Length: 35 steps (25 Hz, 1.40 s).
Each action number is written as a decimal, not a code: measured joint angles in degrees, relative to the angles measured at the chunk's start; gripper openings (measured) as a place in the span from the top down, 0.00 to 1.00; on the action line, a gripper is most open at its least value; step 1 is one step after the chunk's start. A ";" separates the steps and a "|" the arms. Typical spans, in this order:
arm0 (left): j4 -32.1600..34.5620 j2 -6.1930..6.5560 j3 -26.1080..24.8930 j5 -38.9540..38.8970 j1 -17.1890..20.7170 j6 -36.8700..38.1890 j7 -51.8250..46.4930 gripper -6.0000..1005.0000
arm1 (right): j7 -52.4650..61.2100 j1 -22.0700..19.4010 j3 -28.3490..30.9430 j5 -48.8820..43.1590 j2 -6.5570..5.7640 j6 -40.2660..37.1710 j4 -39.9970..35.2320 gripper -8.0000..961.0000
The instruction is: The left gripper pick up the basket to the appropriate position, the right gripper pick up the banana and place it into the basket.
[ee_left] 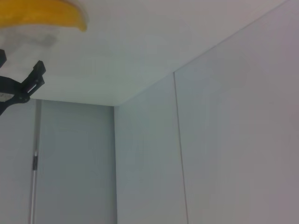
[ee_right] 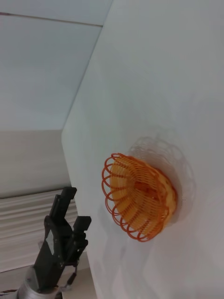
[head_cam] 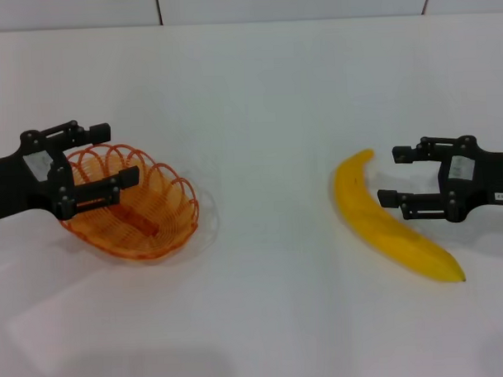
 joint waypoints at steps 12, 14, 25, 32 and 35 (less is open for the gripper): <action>-0.07 0.00 -0.94 -2.38 0.26 -0.06 -1.35 0.24 | 0.00 -0.03 0.00 -0.10 -0.02 0.00 0.00 0.20; 0.27 0.17 -2.60 -2.71 0.19 -0.56 -4.29 0.24 | 0.00 -0.08 0.00 -0.18 -0.02 0.00 0.00 0.20; 6.80 6.16 -3.83 4.76 -2.32 -8.55 -32.60 0.25 | 0.46 -0.02 -0.15 -0.44 -0.02 0.00 0.00 0.20; 6.83 7.97 -3.66 15.82 -6.63 -8.22 -39.60 0.26 | 0.68 0.22 -0.40 -0.51 -0.02 0.00 0.00 0.20; 6.90 8.03 -3.61 20.12 -8.25 -8.14 -41.03 0.26 | 0.83 0.26 -0.46 -0.52 -0.02 0.00 0.00 0.20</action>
